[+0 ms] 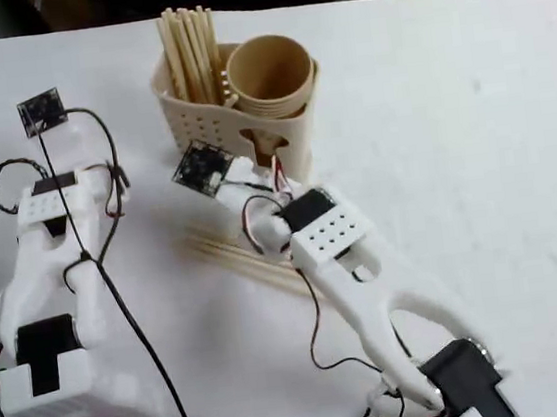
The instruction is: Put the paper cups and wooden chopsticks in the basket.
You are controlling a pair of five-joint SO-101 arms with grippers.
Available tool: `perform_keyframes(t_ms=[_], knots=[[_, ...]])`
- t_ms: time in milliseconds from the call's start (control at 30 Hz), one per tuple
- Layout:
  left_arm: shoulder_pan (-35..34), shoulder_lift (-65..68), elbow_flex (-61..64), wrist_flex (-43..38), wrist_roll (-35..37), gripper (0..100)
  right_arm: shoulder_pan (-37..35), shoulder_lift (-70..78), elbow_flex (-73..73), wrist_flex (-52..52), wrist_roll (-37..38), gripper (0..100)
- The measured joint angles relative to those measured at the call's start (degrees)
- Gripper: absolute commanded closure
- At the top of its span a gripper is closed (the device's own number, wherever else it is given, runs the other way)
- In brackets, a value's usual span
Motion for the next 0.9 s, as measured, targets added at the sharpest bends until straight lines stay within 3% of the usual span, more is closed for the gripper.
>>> perform_keyframes(t_ms=[100,467,767,900], knots=[[0.0,0.0,0.0,0.0,0.0,83,-2.1,0.4,1.1,0.0,1.8,80.7],[0.0,0.0,0.0,0.0,0.0,83,-1.3,15.6,1.2,-11.8,3.8,80.7],[0.0,0.0,0.0,0.0,0.0,83,-0.9,19.6,0.8,-12.7,4.3,80.4],[0.0,0.0,0.0,0.0,0.0,83,-0.9,20.4,-1.3,-8.6,4.3,80.4]])
